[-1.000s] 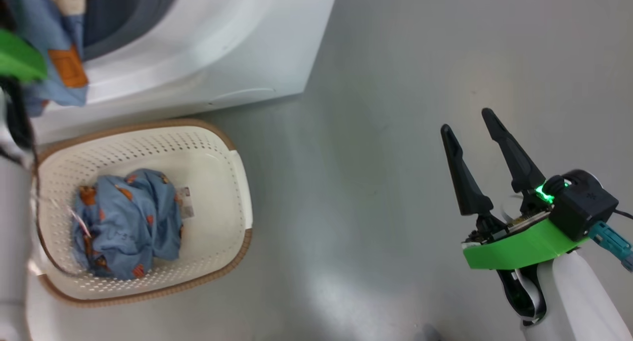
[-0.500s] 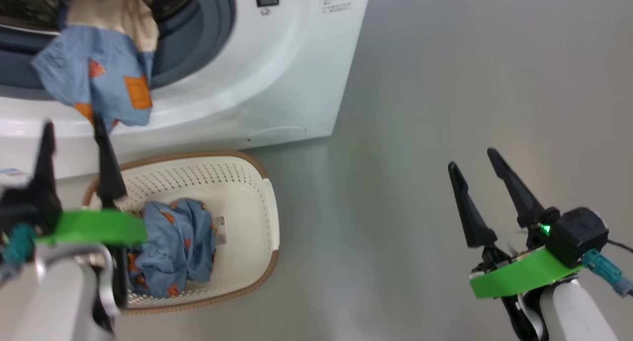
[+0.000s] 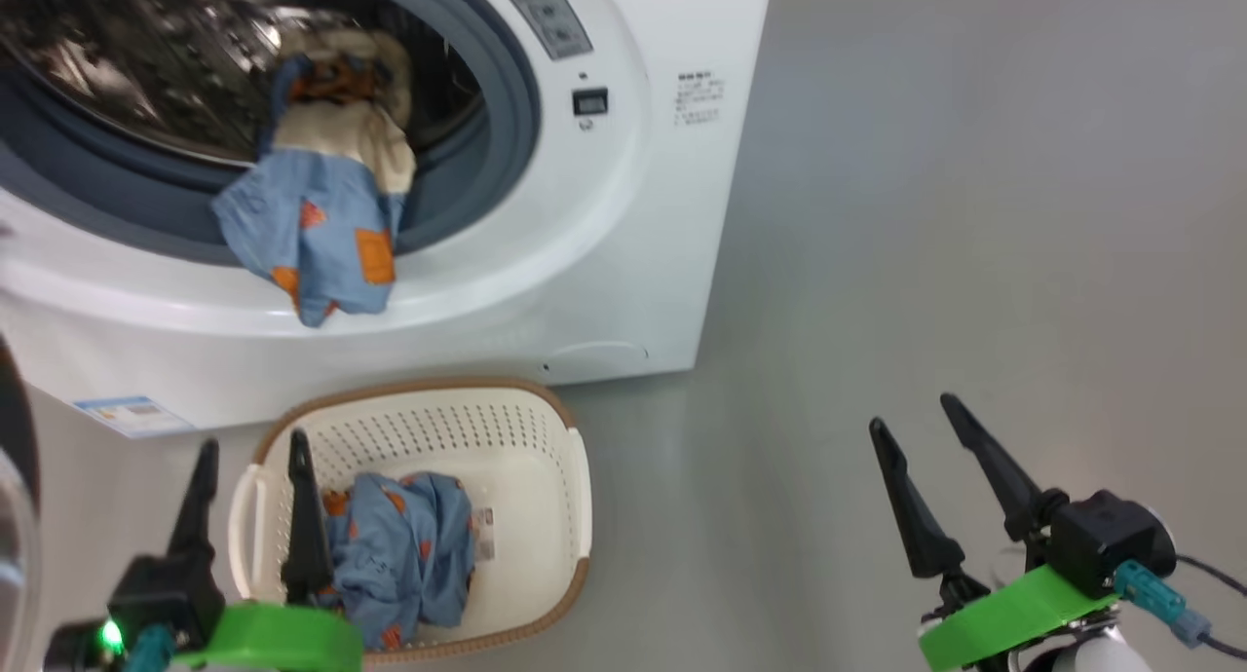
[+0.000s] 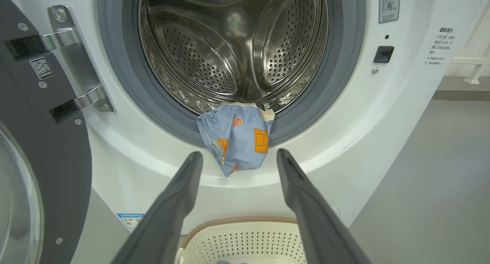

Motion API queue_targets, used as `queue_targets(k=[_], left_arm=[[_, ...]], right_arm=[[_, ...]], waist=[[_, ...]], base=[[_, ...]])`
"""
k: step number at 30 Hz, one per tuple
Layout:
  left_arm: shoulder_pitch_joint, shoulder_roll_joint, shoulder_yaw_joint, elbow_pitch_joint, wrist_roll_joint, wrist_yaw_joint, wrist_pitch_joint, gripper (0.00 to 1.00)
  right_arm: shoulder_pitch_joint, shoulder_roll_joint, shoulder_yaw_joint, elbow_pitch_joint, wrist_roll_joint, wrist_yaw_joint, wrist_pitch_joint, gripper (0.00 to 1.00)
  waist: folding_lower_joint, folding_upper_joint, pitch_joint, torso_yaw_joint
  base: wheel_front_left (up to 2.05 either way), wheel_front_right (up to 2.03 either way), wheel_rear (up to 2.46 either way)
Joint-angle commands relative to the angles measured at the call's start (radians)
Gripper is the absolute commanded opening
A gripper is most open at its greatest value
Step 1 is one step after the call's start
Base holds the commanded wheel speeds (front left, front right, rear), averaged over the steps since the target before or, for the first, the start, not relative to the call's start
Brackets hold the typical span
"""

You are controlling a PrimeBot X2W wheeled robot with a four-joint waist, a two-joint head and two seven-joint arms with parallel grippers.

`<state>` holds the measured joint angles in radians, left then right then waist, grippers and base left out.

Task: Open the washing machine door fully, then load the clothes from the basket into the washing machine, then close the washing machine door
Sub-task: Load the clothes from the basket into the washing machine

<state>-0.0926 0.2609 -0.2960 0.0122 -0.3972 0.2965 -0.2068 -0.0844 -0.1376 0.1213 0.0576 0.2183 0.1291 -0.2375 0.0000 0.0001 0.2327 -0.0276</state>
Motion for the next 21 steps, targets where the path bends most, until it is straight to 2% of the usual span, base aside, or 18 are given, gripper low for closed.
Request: queue_targets(k=[1, 7, 21], left_arm=[[0.013, 0.023, 0.031, -0.029, -0.001, 0.011, 0.004, 1.00], [0.076, 0.022, 0.016, -0.027, -0.027, 0.000, 0.020, 1.00], [0.104, 0.017, 0.008, -0.015, -0.053, -0.004, 0.021, 1.00]], right_arm=[[0.016, -0.001, 0.023, -0.024, -0.016, 0.002, 0.005, 1.00], [0.052, 0.009, 0.014, -0.043, -0.024, 0.002, 0.027, 1.00], [0.084, 0.021, 0.013, -0.072, -0.033, 0.002, 0.047, 1.00]], waist=[[0.0000, -0.0001, -0.066, 0.029], [0.0000, -0.0001, -0.109, 0.041], [0.0000, -0.0001, -0.126, 0.043]], base=[[0.00, 0.00, 0.00], [0.00, 0.00, 0.00], [0.00, 0.00, 0.00]])
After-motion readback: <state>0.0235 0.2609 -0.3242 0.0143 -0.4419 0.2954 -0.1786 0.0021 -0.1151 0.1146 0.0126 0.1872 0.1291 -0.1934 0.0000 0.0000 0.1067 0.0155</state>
